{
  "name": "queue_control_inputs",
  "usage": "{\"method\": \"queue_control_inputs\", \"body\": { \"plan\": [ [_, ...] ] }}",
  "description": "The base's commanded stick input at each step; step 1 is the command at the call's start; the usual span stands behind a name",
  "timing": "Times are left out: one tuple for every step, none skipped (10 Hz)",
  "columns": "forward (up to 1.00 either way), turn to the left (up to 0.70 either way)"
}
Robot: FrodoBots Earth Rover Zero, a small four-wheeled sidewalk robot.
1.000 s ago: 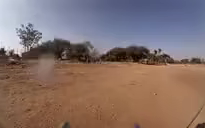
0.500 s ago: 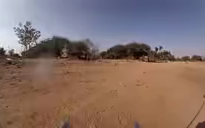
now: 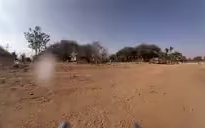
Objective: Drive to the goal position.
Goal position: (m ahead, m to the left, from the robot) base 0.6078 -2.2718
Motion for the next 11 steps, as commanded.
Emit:
{"method": "queue_control_inputs", "body": {
  "plan": [
    [0.70, 0.00],
    [0.70, 0.00],
    [0.70, 0.00],
    [0.70, 0.00],
    [0.70, 0.00],
    [0.70, 0.00],
    [0.70, 0.00],
    [0.70, 0.00],
    [0.70, 0.00],
    [0.70, 0.00],
    [0.70, 0.00]
  ]
}}
